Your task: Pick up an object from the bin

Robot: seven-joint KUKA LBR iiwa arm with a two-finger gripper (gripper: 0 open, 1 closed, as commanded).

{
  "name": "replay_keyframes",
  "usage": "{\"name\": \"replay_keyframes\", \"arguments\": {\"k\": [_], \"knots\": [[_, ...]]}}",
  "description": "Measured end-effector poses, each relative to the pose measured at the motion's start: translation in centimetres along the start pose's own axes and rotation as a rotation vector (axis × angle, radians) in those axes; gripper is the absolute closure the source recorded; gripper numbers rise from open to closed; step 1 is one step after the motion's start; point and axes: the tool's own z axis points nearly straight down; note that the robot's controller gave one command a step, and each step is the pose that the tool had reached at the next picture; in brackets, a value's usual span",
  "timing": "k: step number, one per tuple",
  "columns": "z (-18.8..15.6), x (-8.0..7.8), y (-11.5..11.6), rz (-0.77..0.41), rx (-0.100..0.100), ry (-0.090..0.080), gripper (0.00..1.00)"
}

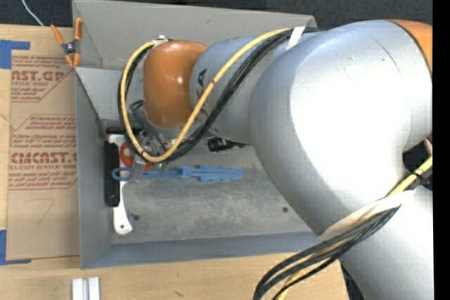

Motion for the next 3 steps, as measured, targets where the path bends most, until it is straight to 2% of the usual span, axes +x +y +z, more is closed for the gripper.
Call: {"name": "replay_keyframes", "arguments": {"k": [3], "knots": [[0.00, -0.01, -0.01, 0.001, 0.000, 0.000, 1.00]]}}
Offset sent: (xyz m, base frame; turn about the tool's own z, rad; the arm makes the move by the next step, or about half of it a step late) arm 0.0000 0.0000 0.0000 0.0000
